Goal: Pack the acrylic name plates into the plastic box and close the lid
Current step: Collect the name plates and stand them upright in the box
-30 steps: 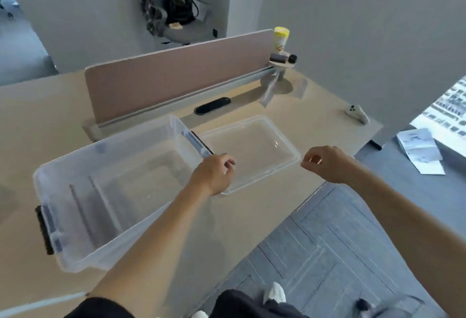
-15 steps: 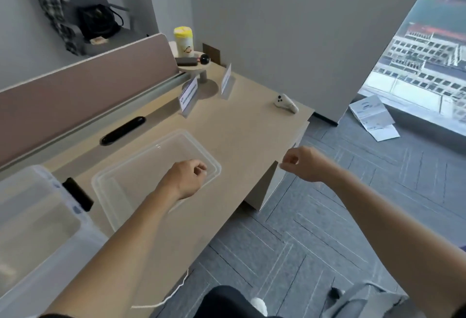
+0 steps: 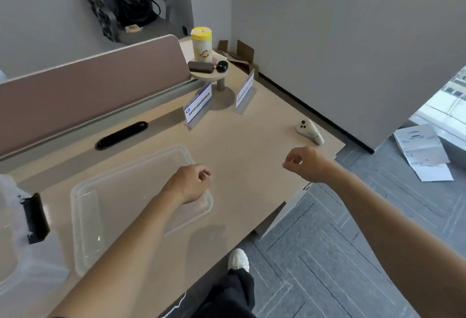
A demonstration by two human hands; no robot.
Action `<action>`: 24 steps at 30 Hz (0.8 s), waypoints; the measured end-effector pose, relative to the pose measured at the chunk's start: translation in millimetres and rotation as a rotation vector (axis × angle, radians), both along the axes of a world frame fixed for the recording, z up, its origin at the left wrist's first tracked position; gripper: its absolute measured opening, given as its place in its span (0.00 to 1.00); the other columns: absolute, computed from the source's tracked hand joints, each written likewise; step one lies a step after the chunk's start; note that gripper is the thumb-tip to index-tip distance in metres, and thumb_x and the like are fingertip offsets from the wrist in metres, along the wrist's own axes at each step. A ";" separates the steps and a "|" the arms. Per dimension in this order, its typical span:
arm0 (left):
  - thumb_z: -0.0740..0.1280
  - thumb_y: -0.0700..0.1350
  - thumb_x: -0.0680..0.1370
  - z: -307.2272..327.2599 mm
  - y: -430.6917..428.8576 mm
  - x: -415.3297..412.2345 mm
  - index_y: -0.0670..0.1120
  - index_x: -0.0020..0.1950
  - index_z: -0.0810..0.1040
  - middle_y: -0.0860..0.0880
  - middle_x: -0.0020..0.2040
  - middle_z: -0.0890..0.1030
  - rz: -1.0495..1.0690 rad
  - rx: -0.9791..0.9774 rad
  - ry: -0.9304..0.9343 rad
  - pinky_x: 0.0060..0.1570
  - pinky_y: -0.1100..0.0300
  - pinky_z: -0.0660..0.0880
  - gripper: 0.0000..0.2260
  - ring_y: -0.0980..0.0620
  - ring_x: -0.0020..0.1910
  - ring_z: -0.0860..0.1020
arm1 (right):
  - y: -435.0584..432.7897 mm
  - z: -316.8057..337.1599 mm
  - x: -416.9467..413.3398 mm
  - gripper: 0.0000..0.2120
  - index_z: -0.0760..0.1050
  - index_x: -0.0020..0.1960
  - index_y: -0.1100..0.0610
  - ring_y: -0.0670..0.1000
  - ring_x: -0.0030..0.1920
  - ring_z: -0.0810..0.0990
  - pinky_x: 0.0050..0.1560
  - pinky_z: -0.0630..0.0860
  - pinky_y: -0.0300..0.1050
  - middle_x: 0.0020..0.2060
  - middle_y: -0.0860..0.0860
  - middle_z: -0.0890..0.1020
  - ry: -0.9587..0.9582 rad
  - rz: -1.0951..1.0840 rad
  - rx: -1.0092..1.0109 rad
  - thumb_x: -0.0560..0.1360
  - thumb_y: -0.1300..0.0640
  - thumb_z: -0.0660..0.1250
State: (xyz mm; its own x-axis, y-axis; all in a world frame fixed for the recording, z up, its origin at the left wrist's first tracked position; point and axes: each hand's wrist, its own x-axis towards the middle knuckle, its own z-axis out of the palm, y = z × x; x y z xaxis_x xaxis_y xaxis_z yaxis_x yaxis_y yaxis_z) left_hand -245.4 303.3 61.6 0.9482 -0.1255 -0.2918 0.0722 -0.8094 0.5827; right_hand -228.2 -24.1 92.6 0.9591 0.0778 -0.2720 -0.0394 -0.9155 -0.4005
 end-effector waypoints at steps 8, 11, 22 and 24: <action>0.63 0.49 0.78 -17.1 -46.5 105.1 0.51 0.57 0.80 0.52 0.52 0.81 0.062 -0.118 0.029 0.48 0.62 0.71 0.11 0.51 0.51 0.79 | -37.8 18.7 116.1 0.10 0.80 0.51 0.51 0.50 0.46 0.78 0.48 0.75 0.46 0.45 0.49 0.80 0.048 0.040 -0.129 0.76 0.46 0.67; 0.62 0.49 0.78 -15.5 -61.7 133.1 0.51 0.58 0.80 0.53 0.52 0.80 0.068 -0.134 0.042 0.48 0.62 0.71 0.11 0.51 0.52 0.79 | -53.9 23.4 156.8 0.09 0.80 0.51 0.49 0.50 0.47 0.79 0.51 0.77 0.49 0.46 0.48 0.80 0.065 0.042 -0.138 0.76 0.46 0.67; 0.63 0.49 0.78 -36.4 -115.4 223.9 0.52 0.58 0.79 0.55 0.51 0.78 0.280 -0.071 0.129 0.47 0.62 0.70 0.11 0.53 0.50 0.78 | -100.1 -13.6 336.4 0.11 0.80 0.50 0.47 0.46 0.41 0.79 0.48 0.79 0.47 0.43 0.47 0.81 0.112 0.244 -0.104 0.76 0.42 0.66; 0.64 0.49 0.78 -34.9 -129.6 240.9 0.53 0.57 0.79 0.54 0.51 0.79 0.369 -0.052 0.130 0.47 0.62 0.70 0.10 0.53 0.50 0.78 | -104.0 -24.2 371.4 0.10 0.80 0.49 0.46 0.47 0.43 0.81 0.47 0.80 0.47 0.44 0.47 0.82 0.134 0.302 -0.048 0.75 0.42 0.66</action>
